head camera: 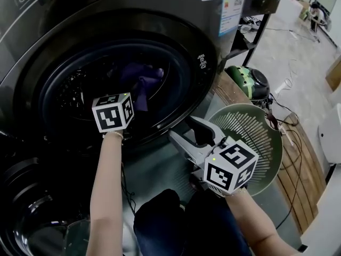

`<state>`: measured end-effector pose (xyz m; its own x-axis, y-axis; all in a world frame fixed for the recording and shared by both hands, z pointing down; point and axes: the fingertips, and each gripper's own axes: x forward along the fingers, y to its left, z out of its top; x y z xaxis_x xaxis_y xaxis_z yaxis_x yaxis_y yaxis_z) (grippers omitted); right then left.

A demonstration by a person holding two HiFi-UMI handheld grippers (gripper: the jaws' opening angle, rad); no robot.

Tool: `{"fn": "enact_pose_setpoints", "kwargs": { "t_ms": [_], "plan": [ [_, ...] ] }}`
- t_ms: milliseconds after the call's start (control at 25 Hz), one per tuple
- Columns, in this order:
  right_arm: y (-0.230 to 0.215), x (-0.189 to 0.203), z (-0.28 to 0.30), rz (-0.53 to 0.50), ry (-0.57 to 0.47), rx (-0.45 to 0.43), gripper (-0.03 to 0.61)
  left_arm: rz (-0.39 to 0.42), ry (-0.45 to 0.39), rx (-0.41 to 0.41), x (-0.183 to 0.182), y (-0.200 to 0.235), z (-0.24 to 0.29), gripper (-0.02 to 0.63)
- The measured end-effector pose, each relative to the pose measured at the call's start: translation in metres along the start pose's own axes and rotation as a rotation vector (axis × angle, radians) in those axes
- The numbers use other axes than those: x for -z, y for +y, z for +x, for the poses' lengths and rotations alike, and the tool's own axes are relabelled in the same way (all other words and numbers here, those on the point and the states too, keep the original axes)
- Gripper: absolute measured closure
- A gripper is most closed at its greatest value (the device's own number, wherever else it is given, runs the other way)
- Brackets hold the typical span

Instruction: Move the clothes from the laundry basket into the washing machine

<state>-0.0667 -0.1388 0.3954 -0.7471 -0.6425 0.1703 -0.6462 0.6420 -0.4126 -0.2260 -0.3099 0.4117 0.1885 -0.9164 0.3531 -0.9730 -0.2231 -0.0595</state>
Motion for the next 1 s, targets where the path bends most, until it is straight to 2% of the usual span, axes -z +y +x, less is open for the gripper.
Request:
{"fn": "enact_pose_setpoints", "kwargs": {
  "t_ms": [200,280,360,400,440,480,520,560,680,720,880,1000],
  "plan": [
    [0.002,-0.013,0.005,0.001,-0.023,-0.014,0.324,-0.046,-0.097,0.004,-0.018,-0.015,-0.030,0.238],
    [0.002,-0.020,0.006,0.010,-0.056,-0.035,0.338,-0.107,-0.144,-0.008,-0.017,-0.021,-0.047,0.239],
    [-0.002,-0.023,0.006,0.036,-0.088,-0.044,0.435,-0.201,-0.182,-0.005,-0.006,-0.029,-0.063,0.269],
    [-0.004,-0.024,0.006,0.045,-0.091,-0.043,0.450,-0.235,-0.197,0.004,-0.002,-0.034,-0.070,0.302],
    [-0.007,-0.023,0.006,0.046,-0.081,-0.042,0.472,-0.253,-0.205,0.017,0.001,-0.040,-0.076,0.314],
    [-0.008,-0.022,0.006,0.042,-0.063,-0.045,0.522,-0.255,-0.207,0.033,0.003,-0.047,-0.081,0.335],
    [-0.009,-0.021,0.005,0.039,-0.044,-0.051,0.552,-0.250,-0.205,0.048,0.002,-0.054,-0.085,0.359],
    [-0.008,-0.022,0.005,0.034,-0.029,-0.057,0.552,-0.243,-0.203,0.062,0.000,-0.060,-0.090,0.390],
    [-0.006,-0.027,0.002,0.004,0.009,-0.042,0.552,-0.226,-0.190,0.106,-0.006,-0.080,-0.106,0.571],
    [-0.005,-0.028,0.000,-0.009,0.029,-0.031,0.552,-0.221,-0.175,0.130,-0.007,-0.089,-0.112,0.609],
    [0.008,-0.036,-0.011,-0.047,0.104,0.013,0.552,-0.208,-0.064,0.196,-0.007,-0.124,-0.137,0.609],
    [0.017,-0.051,-0.034,-0.184,0.179,0.088,0.552,-0.180,0.016,0.207,-0.017,-0.150,-0.164,0.610]
  ]
}}
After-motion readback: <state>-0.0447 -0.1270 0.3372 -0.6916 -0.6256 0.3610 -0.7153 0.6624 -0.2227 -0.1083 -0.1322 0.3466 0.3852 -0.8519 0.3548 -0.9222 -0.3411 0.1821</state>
